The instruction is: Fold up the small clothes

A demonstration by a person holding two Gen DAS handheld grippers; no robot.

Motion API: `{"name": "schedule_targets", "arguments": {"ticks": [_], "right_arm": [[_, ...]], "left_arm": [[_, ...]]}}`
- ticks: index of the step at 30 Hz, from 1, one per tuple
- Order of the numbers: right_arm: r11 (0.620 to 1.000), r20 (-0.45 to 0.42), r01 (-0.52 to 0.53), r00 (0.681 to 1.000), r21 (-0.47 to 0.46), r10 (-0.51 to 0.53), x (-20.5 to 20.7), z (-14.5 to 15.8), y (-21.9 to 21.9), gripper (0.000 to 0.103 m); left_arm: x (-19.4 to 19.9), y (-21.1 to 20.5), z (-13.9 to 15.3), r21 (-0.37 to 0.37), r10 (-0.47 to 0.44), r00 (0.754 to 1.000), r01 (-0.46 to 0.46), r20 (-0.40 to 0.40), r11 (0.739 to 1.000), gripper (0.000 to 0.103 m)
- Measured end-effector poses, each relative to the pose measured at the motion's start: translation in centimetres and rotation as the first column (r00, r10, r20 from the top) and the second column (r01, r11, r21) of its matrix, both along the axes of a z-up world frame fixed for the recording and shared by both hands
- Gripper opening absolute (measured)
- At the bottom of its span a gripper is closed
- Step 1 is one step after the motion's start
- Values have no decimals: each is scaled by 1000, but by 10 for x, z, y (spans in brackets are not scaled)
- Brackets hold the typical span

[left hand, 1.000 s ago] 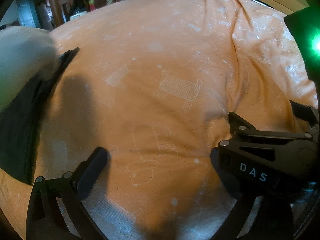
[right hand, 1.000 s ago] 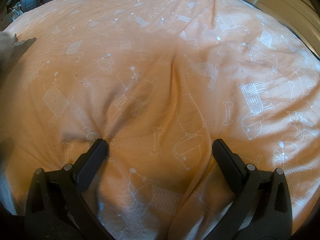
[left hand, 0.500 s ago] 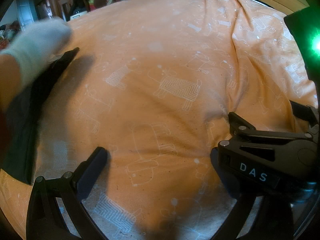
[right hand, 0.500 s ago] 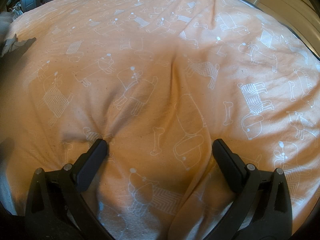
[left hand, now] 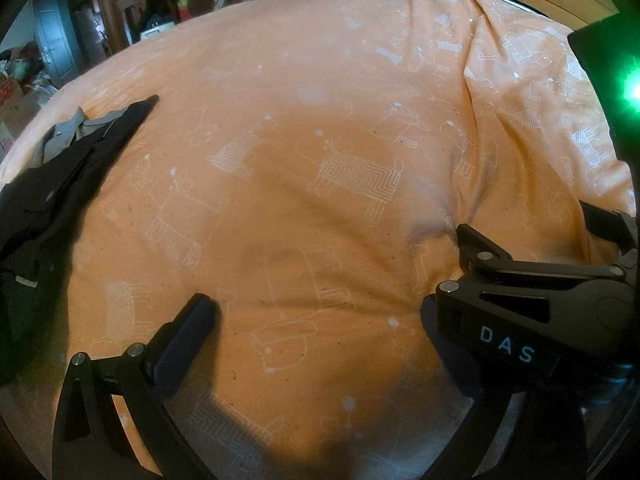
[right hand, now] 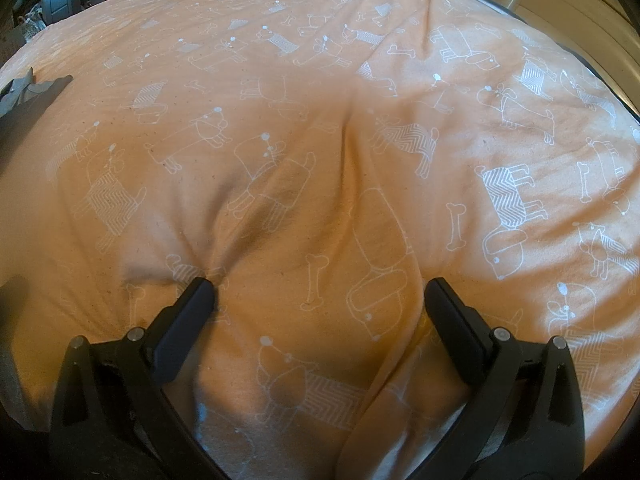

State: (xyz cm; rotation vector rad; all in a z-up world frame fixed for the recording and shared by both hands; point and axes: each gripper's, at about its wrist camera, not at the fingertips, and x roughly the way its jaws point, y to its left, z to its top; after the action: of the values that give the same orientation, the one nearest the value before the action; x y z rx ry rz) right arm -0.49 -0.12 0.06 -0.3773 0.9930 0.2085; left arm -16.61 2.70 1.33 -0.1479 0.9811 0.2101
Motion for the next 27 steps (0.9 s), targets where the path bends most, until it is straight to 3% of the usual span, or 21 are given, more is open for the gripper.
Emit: {"name": "schedule_targets", "arguments": {"ticks": [27], "right_arm": [[1000, 3, 0, 1000, 0, 0, 5, 0, 1, 103]], "left_arm": [[3, 2, -1, -4, -4, 1000, 4, -1, 1000, 103]]}}
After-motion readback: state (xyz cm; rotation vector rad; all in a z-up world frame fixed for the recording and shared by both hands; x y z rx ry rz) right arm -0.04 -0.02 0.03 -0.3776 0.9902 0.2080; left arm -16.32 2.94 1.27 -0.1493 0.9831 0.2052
